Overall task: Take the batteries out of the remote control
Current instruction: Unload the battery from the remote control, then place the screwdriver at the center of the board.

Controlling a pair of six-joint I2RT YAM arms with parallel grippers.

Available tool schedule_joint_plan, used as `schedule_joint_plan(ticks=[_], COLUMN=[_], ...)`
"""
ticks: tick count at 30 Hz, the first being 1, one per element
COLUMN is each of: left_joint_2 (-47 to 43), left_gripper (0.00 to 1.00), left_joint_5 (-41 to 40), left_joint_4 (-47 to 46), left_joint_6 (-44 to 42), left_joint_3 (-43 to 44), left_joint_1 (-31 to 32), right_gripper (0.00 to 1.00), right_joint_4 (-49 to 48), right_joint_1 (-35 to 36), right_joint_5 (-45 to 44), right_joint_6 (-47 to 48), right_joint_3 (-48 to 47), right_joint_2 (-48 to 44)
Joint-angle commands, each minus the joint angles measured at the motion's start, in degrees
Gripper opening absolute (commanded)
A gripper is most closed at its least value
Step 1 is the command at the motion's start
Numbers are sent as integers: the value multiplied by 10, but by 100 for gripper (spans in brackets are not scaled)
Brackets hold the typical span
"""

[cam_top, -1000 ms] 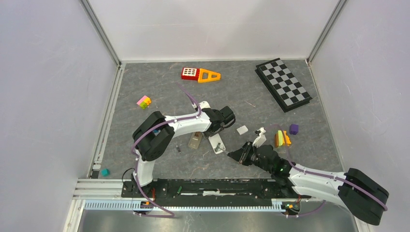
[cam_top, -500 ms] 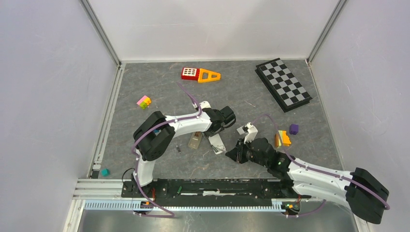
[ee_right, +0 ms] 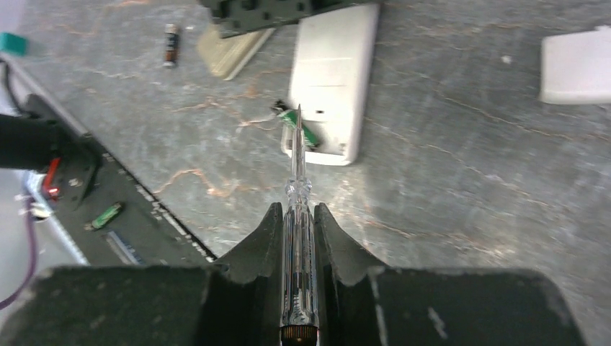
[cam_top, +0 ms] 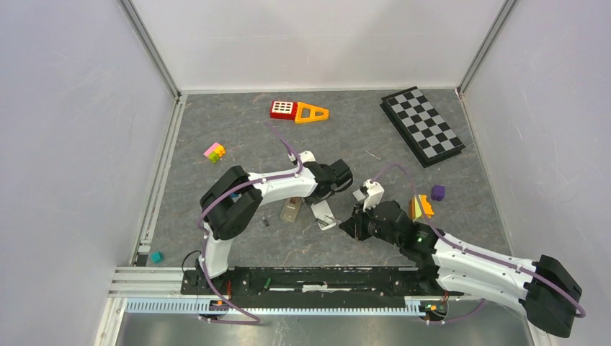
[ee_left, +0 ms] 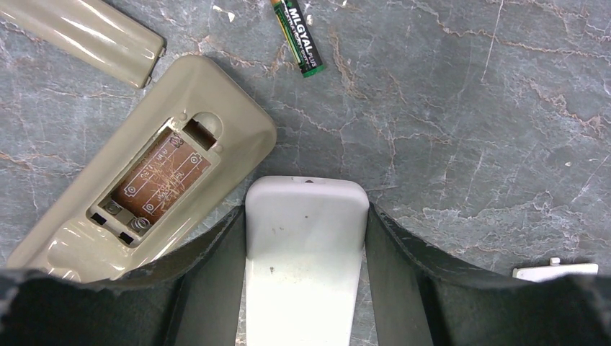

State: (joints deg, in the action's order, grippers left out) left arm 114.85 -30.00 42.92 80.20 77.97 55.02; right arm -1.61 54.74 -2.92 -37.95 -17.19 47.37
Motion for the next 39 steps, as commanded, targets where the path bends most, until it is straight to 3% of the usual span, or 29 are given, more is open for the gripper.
schedule_joint_plan(ticks=[1,9,19,30,33,38,39], left_joint_2=[73,71,78,85,84,79,77], left_gripper=[2,2,2,2,2,3,7], left_joint_5=[92,93,96,97,96,97,97], left_joint_4=[-57,-57,-58,-61,-60,-63,-66], left_joint_6=[27,27,28,29,29,9,-3], left_joint_3=[-42,-40,-24,-21,-21,-23,-22], left_joint_1=[9,9,9,10,9,9,9], right_gripper=[0,0,0,0,0,0,0], right_joint_4=[74,77,70,35,30,33,33], right_joint_1=[1,1,1,1,1,1,1], right_joint_5=[-63,-27,94,133,125,37,17], right_joint_6=[35,66,111,101,95,68,68], right_joint_3=[-43,-66,-117,-106,-92,-59,-49], right_joint_2=[18,72,143,68,58,16,-1])
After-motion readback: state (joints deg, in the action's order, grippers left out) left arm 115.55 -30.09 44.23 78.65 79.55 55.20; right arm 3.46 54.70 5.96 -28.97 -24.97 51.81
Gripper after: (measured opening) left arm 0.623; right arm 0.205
